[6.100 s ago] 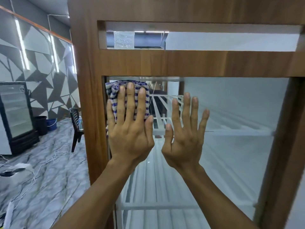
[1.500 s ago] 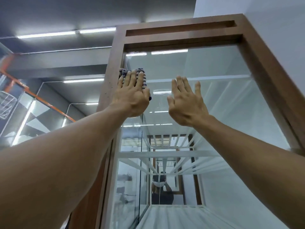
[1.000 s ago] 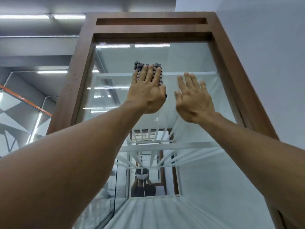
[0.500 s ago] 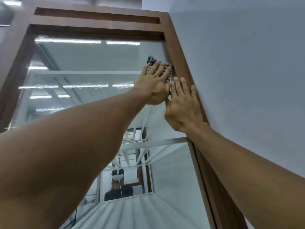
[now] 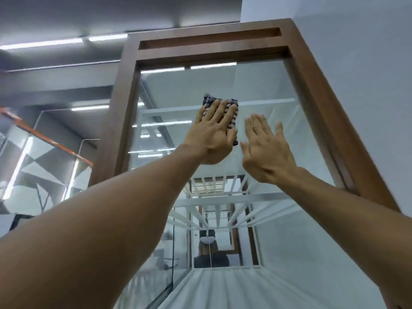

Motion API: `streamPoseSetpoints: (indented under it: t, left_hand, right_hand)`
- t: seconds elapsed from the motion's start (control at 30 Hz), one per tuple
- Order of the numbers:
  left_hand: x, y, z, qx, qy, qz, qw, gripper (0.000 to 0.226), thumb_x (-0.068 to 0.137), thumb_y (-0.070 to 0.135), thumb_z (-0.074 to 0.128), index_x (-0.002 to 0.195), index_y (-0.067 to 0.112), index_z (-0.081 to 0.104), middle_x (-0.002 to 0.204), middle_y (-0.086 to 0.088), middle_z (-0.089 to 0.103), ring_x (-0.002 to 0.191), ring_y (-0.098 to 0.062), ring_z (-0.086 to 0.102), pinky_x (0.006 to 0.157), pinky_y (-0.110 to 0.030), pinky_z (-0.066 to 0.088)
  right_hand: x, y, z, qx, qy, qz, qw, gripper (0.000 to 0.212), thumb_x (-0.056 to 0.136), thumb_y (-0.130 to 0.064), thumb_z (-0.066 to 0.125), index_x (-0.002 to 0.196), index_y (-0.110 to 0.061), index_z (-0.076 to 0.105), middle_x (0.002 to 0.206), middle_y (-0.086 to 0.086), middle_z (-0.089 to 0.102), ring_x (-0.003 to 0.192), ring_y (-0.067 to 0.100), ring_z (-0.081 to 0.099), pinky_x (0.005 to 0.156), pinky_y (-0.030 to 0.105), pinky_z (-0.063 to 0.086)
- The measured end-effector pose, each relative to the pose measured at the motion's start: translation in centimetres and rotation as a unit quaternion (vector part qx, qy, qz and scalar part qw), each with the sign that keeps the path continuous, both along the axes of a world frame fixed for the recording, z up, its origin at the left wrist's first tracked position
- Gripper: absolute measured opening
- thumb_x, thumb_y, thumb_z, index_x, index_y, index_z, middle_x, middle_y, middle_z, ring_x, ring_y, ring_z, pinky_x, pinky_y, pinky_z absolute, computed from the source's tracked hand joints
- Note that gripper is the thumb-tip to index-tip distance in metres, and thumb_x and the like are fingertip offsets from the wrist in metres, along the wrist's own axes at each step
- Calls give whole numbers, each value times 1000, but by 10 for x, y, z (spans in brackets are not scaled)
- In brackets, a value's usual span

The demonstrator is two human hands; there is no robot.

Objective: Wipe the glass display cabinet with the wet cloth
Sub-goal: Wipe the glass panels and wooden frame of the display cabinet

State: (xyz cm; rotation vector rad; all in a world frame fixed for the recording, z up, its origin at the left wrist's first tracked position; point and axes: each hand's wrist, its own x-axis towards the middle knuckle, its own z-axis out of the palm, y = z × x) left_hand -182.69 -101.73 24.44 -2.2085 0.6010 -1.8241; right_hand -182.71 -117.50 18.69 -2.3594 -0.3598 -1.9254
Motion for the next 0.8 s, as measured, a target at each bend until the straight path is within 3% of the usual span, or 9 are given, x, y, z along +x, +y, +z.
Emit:
streamPoseSetpoints:
  t: [0.2, 0.37, 0.47, 0.8]
  left_hand:
    - [-7, 92, 9, -80, 9, 9, 997, 74, 98, 51, 9, 165, 22, -3, 174, -1, -10, 158, -15, -16, 128, -39, -14]
    - [-17, 136, 36, -127, -20, 100, 987, 70, 105, 48, 9, 164, 14, -7, 173, -7, -12, 158, -18, -17, 125, -45, -22]
    - [-21, 139, 45, -138, -11, 104, 985, 67, 108, 43, 12, 163, 10, -7, 173, -10, -11, 159, -20, -15, 126, -41, -19]
    - [-21, 144, -26, -132, 16, 80, 988, 69, 106, 45, 10, 163, 12, -11, 172, -7, -16, 158, -18, -17, 129, -39, -12]
  right_hand:
    - [1, 95, 18, -21, -22, 29, 999, 67, 105, -34, 24, 162, -7, 1, 171, 14, -7, 158, 29, -10, 125, 61, -7]
    - [-1, 124, 36, -50, -23, 47, 997, 69, 105, -34, 24, 162, -7, -1, 171, 10, -9, 158, 25, -12, 124, 62, -10]
    - [2, 128, 40, -47, -26, 46, 998, 69, 104, -34, 24, 162, -7, -2, 171, 10, -9, 158, 25, -12, 124, 63, -9]
    - [4, 127, 1, -59, -25, 48, 997, 66, 107, -41, 19, 163, -14, -4, 171, 9, -12, 158, 25, -14, 126, 57, -9]
